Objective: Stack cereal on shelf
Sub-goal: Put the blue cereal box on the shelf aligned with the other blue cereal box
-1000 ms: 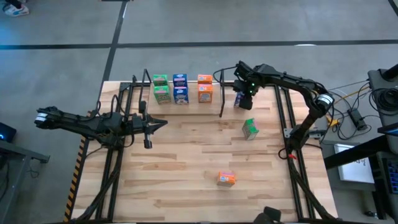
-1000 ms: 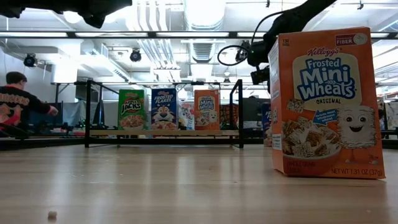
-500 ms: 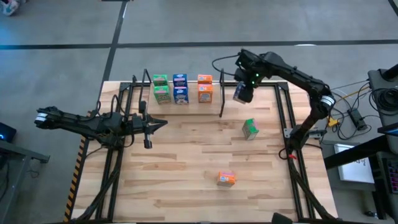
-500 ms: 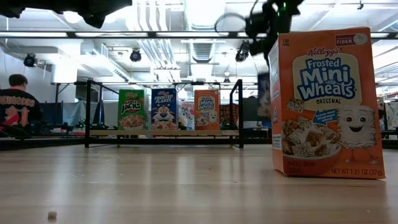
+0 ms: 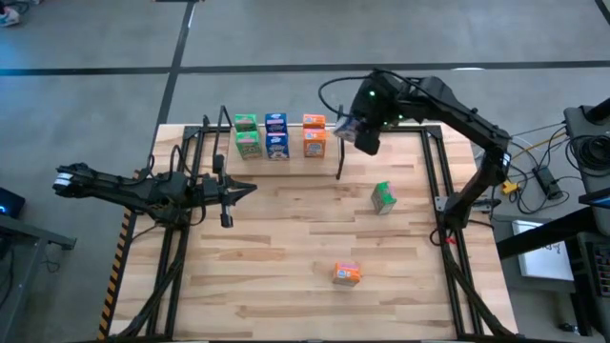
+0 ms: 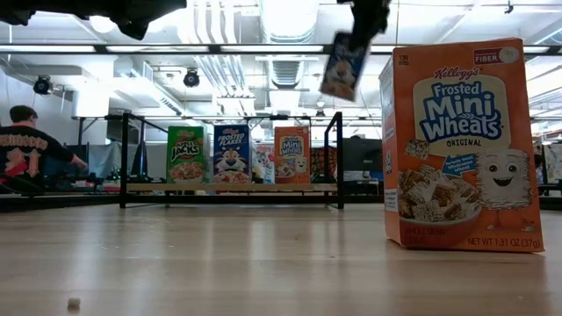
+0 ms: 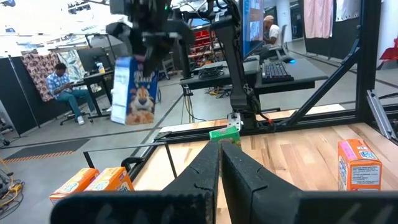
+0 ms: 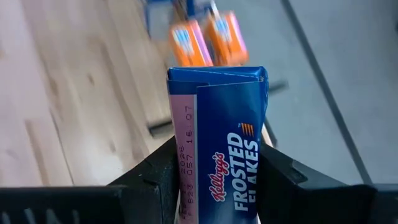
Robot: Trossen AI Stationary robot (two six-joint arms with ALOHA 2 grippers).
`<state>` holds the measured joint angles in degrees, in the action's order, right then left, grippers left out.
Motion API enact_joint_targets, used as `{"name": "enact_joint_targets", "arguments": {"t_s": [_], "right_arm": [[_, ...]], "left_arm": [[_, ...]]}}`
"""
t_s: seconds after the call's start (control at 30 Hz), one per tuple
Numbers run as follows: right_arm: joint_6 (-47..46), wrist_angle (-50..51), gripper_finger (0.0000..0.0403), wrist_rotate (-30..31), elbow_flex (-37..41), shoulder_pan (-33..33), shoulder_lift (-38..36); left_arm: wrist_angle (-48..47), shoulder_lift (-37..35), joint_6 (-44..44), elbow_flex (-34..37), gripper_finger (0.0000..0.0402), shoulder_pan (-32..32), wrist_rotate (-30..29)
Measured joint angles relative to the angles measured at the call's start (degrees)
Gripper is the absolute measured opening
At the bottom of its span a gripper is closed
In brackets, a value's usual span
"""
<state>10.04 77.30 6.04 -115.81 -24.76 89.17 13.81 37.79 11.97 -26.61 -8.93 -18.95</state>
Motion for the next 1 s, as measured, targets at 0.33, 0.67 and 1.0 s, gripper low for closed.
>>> {"name": "enact_joint_targets", "arguments": {"t_s": [0.33, 0.67, 1.0], "right_arm": [[1.75, -12.46, 0.0146, -0.51, 1.71, 7.25, 2.55], [7.44, -19.04, 0.0146, -0.5, 1.88, 9.43, 12.56], [10.33, -19.35, 0.0146, -0.24, 1.77, 9.38, 22.69]], "left_arm": [[-0.01, 0.0, 0.15, 0.0, 0.0, 0.02, 0.0], [-0.01, -0.01, 0.17, 0.0, 0.0, 0.0, -0.01], [-0.05, 0.01, 0.2, 0.0, 0.0, 0.0, -0.01]]}}
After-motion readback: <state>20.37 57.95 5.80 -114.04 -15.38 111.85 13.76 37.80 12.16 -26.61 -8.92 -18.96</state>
